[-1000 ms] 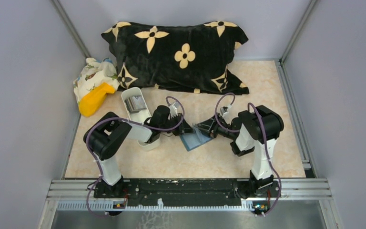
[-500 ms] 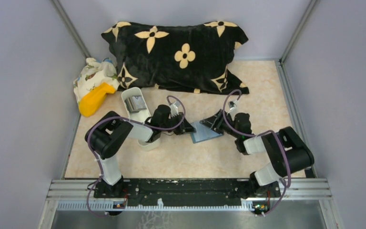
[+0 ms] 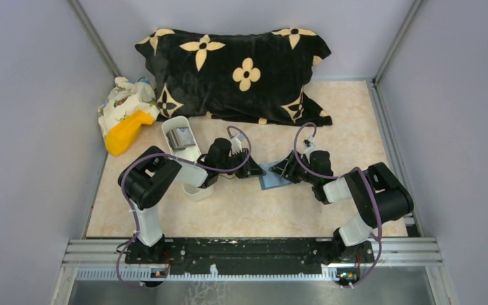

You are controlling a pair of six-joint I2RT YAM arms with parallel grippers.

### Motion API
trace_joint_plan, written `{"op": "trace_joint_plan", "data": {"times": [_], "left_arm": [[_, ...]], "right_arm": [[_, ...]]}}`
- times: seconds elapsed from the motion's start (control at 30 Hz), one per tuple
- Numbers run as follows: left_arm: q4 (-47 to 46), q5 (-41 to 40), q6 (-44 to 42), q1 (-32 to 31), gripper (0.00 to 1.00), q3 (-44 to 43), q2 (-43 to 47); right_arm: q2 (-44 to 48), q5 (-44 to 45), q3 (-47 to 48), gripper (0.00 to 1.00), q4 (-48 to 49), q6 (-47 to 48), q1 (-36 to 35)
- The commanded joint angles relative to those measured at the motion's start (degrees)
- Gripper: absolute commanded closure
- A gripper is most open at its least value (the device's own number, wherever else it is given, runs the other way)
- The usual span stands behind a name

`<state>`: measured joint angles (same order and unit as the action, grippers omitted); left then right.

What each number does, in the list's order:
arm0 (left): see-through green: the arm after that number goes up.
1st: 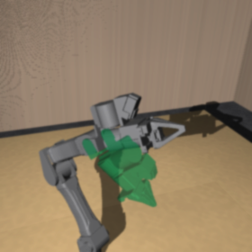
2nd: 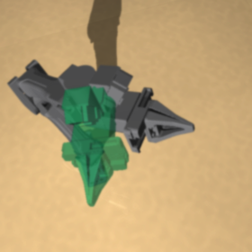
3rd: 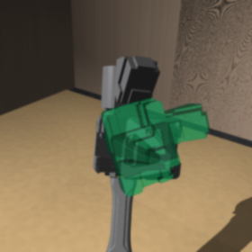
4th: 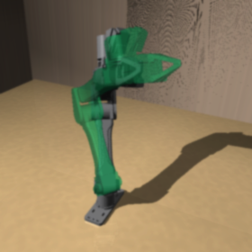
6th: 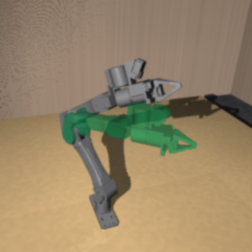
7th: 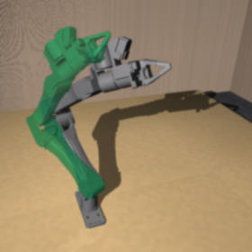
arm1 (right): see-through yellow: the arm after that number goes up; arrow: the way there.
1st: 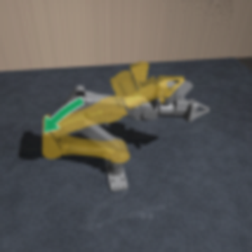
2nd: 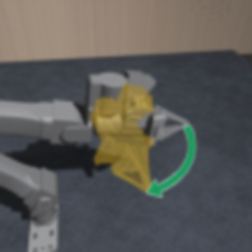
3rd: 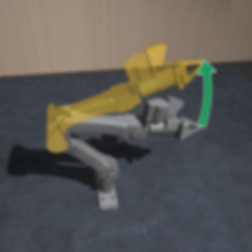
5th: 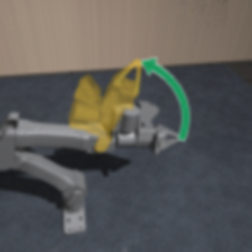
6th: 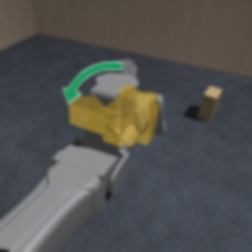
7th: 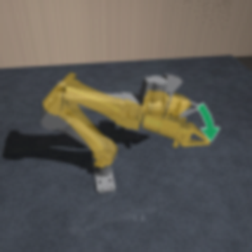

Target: Take the credit cards out of the card holder

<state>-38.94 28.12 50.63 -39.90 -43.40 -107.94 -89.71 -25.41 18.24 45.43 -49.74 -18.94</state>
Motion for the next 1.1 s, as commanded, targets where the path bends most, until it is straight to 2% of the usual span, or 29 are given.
{"op": "trace_joint_plan", "data": {"times": [0.0, 0.27, 0.5, 0.8, 1.0, 1.07], "left_arm": [[-1.9, 0.9, -0.1, -0.4, 0.79, -1.8, -1.3], [-2.9, 0.3, 0.2, -0.3, 0.79, -1.1, -0.9], [1.5, -5.6, -3.2, 2.4, 0.80, 1.3, 6.7], [13.2, -17.9, -7.7, 2.8, 0.80, 1.4, 17.4], [16.7, -25.0, -7.7, 2.8, 0.81, 3.7, 23.1], [16.8, -26.0, -7.9, 2.8, 0.81, 4.3, 24.0]], "right_arm": [[0.9, -0.7, 0.4, 0.50, 3.2, 0.7, 0.3], [11.1, 5.8, 3.1, 0.53, -12.1, 8.8, 0.3], [19.5, 16.6, 8.3, 0.53, -28.3, 19.1, -3.6], [13.4, 33.3, 19.0, 0.55, -39.6, 27.9, -18.5], [7.4, 40.1, 24.2, 0.55, -44.8, 30.2, -22.3], [5.6, 42.8, 25.7, 0.52, -46.6, 31.4, -23.9]]}}
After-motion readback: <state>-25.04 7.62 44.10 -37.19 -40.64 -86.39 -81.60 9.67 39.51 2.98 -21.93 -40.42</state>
